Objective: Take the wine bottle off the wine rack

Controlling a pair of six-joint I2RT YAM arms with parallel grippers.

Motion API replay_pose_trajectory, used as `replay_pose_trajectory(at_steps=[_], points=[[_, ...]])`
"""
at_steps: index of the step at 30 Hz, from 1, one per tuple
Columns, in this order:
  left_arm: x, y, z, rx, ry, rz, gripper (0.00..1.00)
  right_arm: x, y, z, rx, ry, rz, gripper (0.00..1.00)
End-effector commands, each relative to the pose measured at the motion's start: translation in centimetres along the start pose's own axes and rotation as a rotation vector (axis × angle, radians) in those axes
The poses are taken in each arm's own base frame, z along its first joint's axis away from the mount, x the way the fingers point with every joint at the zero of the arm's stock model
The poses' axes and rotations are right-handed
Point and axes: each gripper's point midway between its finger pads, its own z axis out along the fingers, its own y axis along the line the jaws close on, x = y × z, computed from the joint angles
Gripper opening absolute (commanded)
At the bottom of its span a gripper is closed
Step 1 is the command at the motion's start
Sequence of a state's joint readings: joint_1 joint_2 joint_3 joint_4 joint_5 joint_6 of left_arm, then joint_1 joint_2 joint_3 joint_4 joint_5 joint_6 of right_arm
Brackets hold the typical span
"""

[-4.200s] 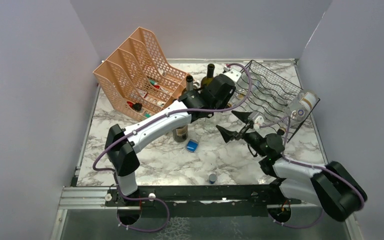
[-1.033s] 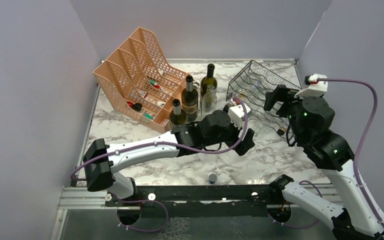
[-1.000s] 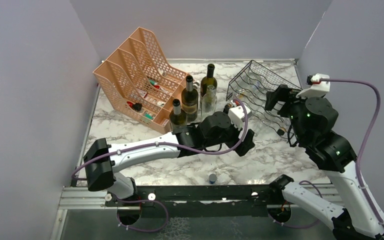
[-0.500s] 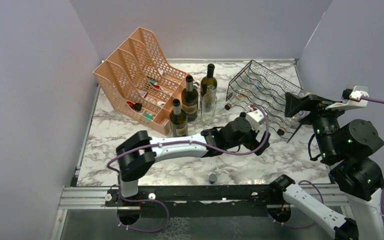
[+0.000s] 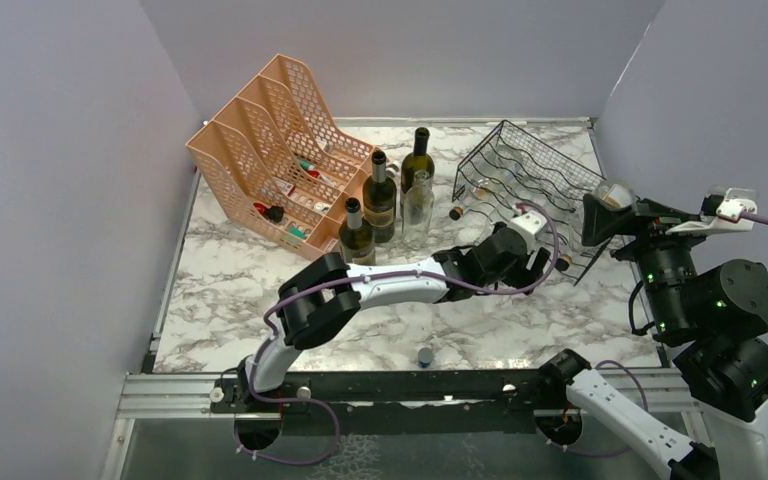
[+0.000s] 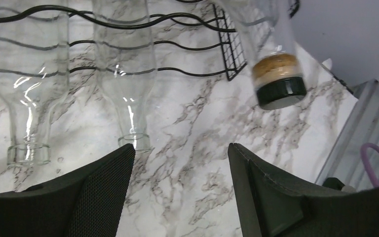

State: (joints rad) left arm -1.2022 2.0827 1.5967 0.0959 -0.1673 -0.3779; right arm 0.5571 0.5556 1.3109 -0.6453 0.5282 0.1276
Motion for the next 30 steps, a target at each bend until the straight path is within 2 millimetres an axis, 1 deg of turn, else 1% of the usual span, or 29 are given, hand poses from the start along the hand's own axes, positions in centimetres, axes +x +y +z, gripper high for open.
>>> replay_pose_trajectory(at_steps=[1, 3, 5, 8, 10, 14, 16, 17, 20, 23, 27, 30], points=[[-0.1, 3.7, 0.7, -0.11, -0.01, -0.037, 0.76, -0.7, -0.7, -1.1, 0.001, -0.015, -0.018, 1.0], [-0.1, 4.3, 1.4, -0.102, -0.007, -0.047, 0.76, -0.5, -0.6, -1.0, -0.001, -0.013, -0.02, 1.0], [0.3, 4.2, 2.5, -0.096, 0.007, -0.044, 0.76, -0.2, -0.5, -0.8, -0.005, -0.005, -0.023, 1.0], [1.2, 4.0, 4.5, -0.098, 0.057, -0.033, 0.78, 0.1, -0.2, -0.7, -0.015, 0.004, -0.021, 1.0], [1.8, 4.6, 5.5, -0.127, 0.076, -0.024, 0.8, 0.1, -0.1, -0.7, -0.021, 0.009, -0.016, 1.0], [1.8, 6.0, 6.2, -0.176, 0.072, -0.009, 0.84, 0.3, -0.4, -0.9, -0.01, 0.013, -0.025, 1.0], [2.3, 6.8, 6.5, -0.194, 0.078, -0.011, 0.84, 0.2, -0.6, -1.0, -0.005, 0.011, -0.028, 1.0], [2.7, 7.0, 6.7, -0.192, 0.088, -0.016, 0.84, 0.2, -0.7, -1.1, -0.003, 0.009, -0.026, 1.0], [3.7, 7.3, 7.4, -0.169, 0.107, -0.037, 0.78, 0.2, -0.6, -1.1, -0.007, 0.007, -0.025, 1.0], [4.1, 7.4, 8.0, -0.147, 0.106, -0.048, 0.7, 0.3, -0.5, -1.0, -0.009, 0.012, -0.025, 1.0], [4.2, 7.2, 9.1, -0.121, 0.102, -0.047, 0.67, 0.3, -0.6, -1.1, -0.008, 0.014, -0.024, 1.0], [4.4, 7.5, 9.9, -0.119, 0.109, -0.053, 0.66, 0.2, -0.7, -1.2, -0.003, 0.014, -0.025, 1.0]])
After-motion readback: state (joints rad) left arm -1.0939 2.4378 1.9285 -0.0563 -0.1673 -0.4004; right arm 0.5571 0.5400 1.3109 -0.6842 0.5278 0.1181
